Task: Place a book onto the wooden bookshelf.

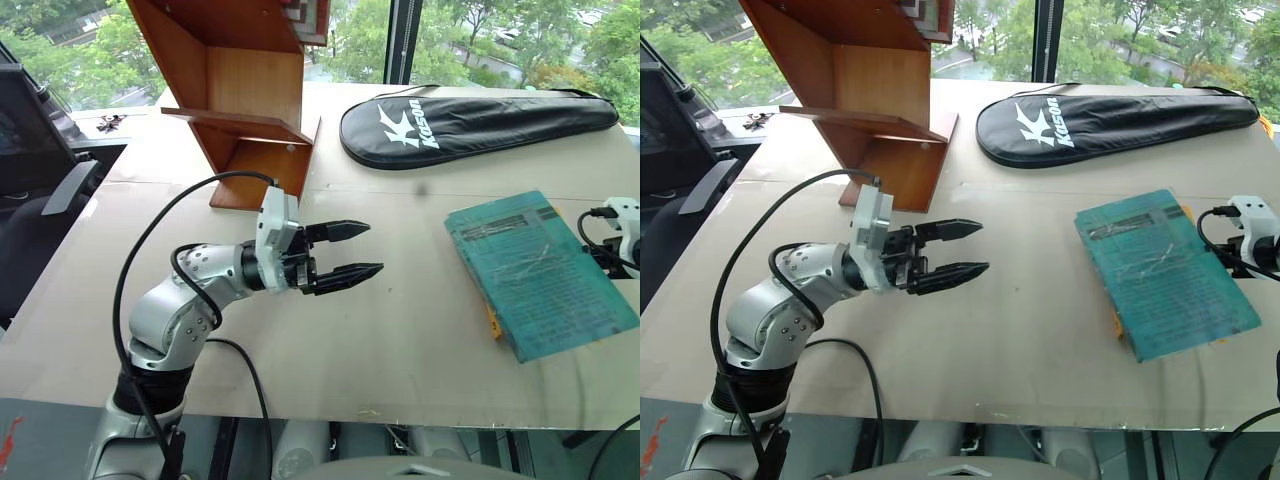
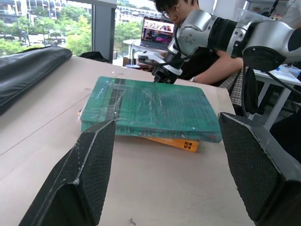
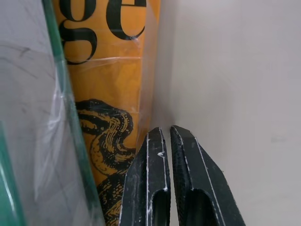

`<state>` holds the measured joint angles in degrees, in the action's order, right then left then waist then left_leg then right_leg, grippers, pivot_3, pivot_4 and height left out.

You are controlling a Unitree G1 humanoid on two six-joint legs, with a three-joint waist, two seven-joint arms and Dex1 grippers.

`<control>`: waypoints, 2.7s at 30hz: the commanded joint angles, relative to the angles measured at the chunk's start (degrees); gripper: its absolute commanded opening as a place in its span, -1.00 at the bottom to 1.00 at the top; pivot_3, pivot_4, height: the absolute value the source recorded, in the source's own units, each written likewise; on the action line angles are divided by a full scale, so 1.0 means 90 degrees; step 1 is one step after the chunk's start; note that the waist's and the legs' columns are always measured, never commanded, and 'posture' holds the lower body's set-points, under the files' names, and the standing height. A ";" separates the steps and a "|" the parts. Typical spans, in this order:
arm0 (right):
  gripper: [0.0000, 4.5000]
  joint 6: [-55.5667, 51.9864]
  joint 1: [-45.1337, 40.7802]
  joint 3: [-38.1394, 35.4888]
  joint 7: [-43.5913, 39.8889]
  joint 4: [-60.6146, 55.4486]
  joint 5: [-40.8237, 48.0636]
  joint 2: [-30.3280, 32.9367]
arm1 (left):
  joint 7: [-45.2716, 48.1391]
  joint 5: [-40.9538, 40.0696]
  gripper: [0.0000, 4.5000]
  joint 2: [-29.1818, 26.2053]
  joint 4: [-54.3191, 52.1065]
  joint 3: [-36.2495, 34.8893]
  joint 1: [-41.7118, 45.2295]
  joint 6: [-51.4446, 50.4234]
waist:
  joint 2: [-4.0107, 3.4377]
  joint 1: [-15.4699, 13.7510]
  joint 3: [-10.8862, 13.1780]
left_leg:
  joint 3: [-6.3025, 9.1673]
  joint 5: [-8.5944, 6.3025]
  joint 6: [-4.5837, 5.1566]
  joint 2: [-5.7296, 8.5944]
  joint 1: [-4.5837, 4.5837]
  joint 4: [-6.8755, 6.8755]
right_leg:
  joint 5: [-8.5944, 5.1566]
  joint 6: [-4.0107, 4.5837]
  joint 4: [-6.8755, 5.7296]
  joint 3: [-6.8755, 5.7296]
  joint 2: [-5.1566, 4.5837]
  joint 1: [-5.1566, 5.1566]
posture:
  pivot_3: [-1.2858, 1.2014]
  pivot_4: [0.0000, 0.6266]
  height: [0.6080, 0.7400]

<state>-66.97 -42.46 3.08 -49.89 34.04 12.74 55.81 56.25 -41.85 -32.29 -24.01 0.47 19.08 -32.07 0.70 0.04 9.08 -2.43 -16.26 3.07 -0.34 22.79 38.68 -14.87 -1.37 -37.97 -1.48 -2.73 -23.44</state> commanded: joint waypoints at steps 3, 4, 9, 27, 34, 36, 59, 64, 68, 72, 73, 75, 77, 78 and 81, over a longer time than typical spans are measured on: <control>-0.98 -0.1186 0.0762 -0.0763 0.0626 -0.1873 0.0499 -0.0687 | 0.0144 -0.0026 0.59 -0.0203 -0.0165 -0.0177 -0.0243 0.0128 | 0.0008 0.0076 -0.0006 | 0.0003 0.0000 0.0000 -0.0002 -0.0001 0.0000 | 0.0000 0.0000 -0.0002 0.0000 0.0001 0.0001 | 0.03 -0.52 1.00; -0.98 -0.1405 0.0925 -0.0904 0.0821 -0.2304 0.0528 -0.0888 | 0.0183 -0.0015 0.59 -0.0282 -0.0173 -0.0218 -0.0348 0.0140 | 0.0015 0.0089 -0.0010 | 0.0004 0.0000 0.0000 -0.0002 -0.0003 0.0000 | 0.0000 0.0000 -0.0003 0.0001 0.0002 0.0001 | 0.03 -0.52 1.00; -0.98 -0.2185 0.1282 -0.1347 0.1533 -0.3771 0.0611 -0.1835 | 0.0556 -0.0031 0.59 -0.0848 -0.0181 -0.0551 -0.0909 0.0229 | 0.0040 0.0144 -0.0026 | 0.0010 -0.0001 -0.0001 -0.0009 -0.0017 -0.0004 | 0.0001 0.0003 -0.0008 0.0017 0.0016 0.0000 | 0.03 -0.52 1.00; -0.98 -0.2825 0.2065 -0.1956 0.1440 -0.6384 0.1560 -0.0056 | 0.1171 -0.0124 0.59 -0.1299 0.0086 -0.1110 -0.1330 0.0437 | 0.0023 0.0055 -0.0017 | 0.0020 -0.0003 0.0002 0.0000 -0.0001 -0.0009 | 0.0006 0.0009 -0.0002 0.0004 0.0006 -0.0010 | 0.03 -0.52 1.00; -0.98 -0.2837 0.2693 -0.2340 0.1942 -0.7196 0.2206 -0.0452 | 0.1306 0.0037 0.59 -0.1268 0.0226 -0.1047 -0.1602 0.0652 | 0.0022 0.0043 -0.0016 | 0.0019 -0.0003 0.0003 0.0003 0.0005 -0.0004 | 0.0007 0.0007 0.0000 0.0005 -0.0001 -0.0009 | 0.03 -0.52 1.00; -0.98 -0.2837 0.2755 -0.2416 0.2087 -0.7304 0.2401 -0.0490 | 0.1314 0.0057 0.59 -0.1265 0.0255 -0.1020 -0.1639 0.0689 | 0.0022 0.0041 -0.0016 | 0.0021 -0.0003 0.0004 0.0003 0.0004 -0.0004 | 0.0006 0.0007 0.0000 0.0003 -0.0001 -0.0008 | 0.03 -0.52 1.00; 0.44 0.3149 0.6595 -0.5610 -0.1185 -0.7903 0.2390 -0.0766 | 0.0865 0.0056 0.59 -0.1055 0.0775 -0.0590 -0.1092 -0.0050 | 0.0025 -0.0070 -0.0020 | 0.0040 -0.0017 0.0027 0.0005 -0.0007 -0.0001 | 0.0004 0.0002 0.0005 -0.0015 0.0005 0.0013 | 0.03 -0.52 1.00; 0.99 0.4557 0.7415 -0.6151 -0.2218 -0.7429 0.2163 -0.0880 | 0.0577 -0.0127 0.59 -0.1089 0.0976 -0.0543 -0.0834 -0.0881 | 0.0026 -0.0080 -0.0019 | 0.0040 -0.0019 0.0032 0.0004 -0.0055 0.0006 | 0.0004 0.0001 0.0003 -0.0012 0.0007 0.0057 | 0.03 -0.52 1.00; 0.99 0.4874 0.7812 -0.6395 -0.2706 -0.7226 0.2409 -0.0907 | -0.0263 -0.0626 0.59 -0.1000 0.0998 -0.0444 -0.0286 -0.2546 | 0.0028 -0.0110 -0.0018 | 0.0043 -0.0020 0.0032 0.0003 -0.0088 0.0006 | 0.0001 0.0001 0.0005 -0.0013 0.0005 0.0095 | 0.03 -0.52 1.00; 0.99 0.5087 0.7847 -0.6260 -0.2737 -0.7218 0.2549 -0.0949 | -0.1514 -0.1688 0.59 0.0036 0.1947 -0.0788 0.0717 -0.5032 | 0.0027 -0.0114 -0.0019 | 0.0046 -0.0020 0.0032 0.0003 -0.0092 0.0012 | 0.0002 0.0000 0.0003 -0.0014 0.0003 0.0103 | 0.03 -0.52 1.00; 0.99 0.5163 0.7868 -0.6209 -0.2726 -0.7210 0.2516 -0.0966 | -0.1845 -0.1820 0.59 0.0363 0.2197 -0.0965 0.0900 -0.5511 | 0.0028 -0.0117 -0.0019 | 0.0047 -0.0019 0.0032 0.0003 -0.0094 0.0012 | 0.0002 0.0000 0.0004 -0.0015 0.0003 0.0109 | 0.03 -0.52 1.00; 0.99 0.5326 0.7923 -0.6092 -0.2673 -0.7226 0.2428 -0.1036 | -0.2531 -0.1845 0.59 0.1108 0.2686 -0.1407 0.1180 -0.6160 | 0.0032 -0.0107 -0.0018 | 0.0053 -0.0019 0.0031 0.0004 -0.0091 0.0025 | 0.0002 -0.0002 0.0004 -0.0023 0.0004 0.0113 | 0.03 -0.52 1.00; 0.99 0.5324 0.7963 -0.5998 -0.2560 -0.7335 0.2486 -0.1111 | -0.3150 -0.1724 0.59 0.1930 0.3185 -0.1816 0.1362 -0.6550 | 0.0034 -0.0090 -0.0017 | 0.0054 -0.0017 0.0026 0.0004 -0.0090 0.0030 | 0.0002 -0.0003 0.0001 -0.0023 0.0005 0.0112 | 0.03 -0.52 1.00; 0.99 0.5316 0.8006 -0.5966 -0.2516 -0.7417 0.2510 -0.1136 | -0.3351 -0.1611 0.59 0.2210 0.3334 -0.1872 0.1379 -0.6623 | 0.0034 -0.0097 -0.0017 | 0.0054 -0.0014 0.0021 0.0004 -0.0092 0.0029 | 0.0002 -0.0003 0.0002 -0.0022 0.0006 0.0112 | 0.03 -0.52 1.00; 0.99 0.5284 0.8078 -0.5948 -0.2367 -0.7615 0.2595 -0.1184 | -0.3785 -0.1394 0.59 0.2837 0.3673 -0.2083 0.1443 -0.6650 | 0.0034 -0.0095 -0.0016 | 0.0057 -0.0004 0.0002 0.0004 -0.0090 0.0028 | 0.0002 -0.0002 0.0001 -0.0023 0.0005 0.0112 | 0.03 -0.52 1.00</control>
<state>-19.78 30.09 -49.49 -72.05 -32.49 34.77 45.12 23.89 -55.02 -7.33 8.49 -16.95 31.36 -91.25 1.01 -0.82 8.93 -1.92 -16.29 3.09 -0.30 21.98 38.93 -14.85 -1.39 -37.96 -1.68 -2.68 -22.44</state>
